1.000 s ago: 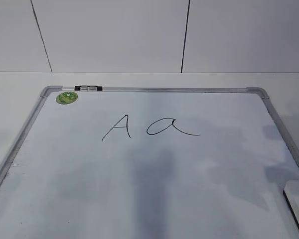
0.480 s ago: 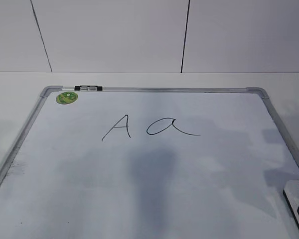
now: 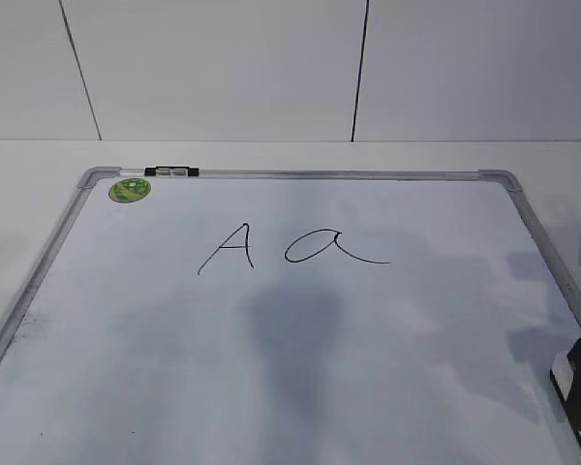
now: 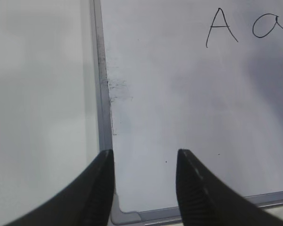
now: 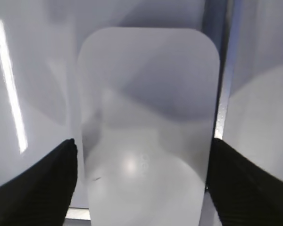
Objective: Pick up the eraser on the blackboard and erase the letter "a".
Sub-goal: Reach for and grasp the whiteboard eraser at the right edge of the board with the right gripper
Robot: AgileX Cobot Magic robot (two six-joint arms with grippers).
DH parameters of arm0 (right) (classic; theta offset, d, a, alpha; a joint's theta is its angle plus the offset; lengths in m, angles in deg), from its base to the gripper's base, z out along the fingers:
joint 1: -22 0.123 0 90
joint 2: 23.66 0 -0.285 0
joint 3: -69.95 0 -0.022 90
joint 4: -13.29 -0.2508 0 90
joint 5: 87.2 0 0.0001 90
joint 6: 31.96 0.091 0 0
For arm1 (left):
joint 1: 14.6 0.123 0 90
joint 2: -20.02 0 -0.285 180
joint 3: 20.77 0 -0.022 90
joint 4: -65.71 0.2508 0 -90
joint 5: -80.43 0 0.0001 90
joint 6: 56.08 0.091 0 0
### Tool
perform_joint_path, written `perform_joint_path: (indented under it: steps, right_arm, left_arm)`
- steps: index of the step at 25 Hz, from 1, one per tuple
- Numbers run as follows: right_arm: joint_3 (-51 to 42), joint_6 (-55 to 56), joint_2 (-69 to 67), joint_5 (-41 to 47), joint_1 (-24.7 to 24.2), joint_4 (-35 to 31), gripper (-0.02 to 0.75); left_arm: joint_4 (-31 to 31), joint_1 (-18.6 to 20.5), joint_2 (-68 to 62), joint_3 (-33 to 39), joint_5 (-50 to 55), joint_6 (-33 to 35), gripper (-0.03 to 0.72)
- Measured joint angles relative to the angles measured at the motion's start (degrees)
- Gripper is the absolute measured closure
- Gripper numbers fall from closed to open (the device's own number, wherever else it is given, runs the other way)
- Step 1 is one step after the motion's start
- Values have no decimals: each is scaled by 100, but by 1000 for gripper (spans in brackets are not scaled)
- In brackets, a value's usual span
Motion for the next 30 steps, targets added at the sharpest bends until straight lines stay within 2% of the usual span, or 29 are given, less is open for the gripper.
perform_joint_path:
  steps: [10, 17, 30]
  right_arm:
    - [9, 0, -227, -71, 0, -9, 74]
    - [9, 0, -227, -71, 0, 12, 155]
    - [9, 0, -227, -59, 0, 24, 159]
  left_arm:
    - [0, 0, 0, 0, -22, 0, 359]
    - [0, 0, 0, 0, -22, 0, 359]
    - [-35, 0, 0, 0, -22, 0, 359]
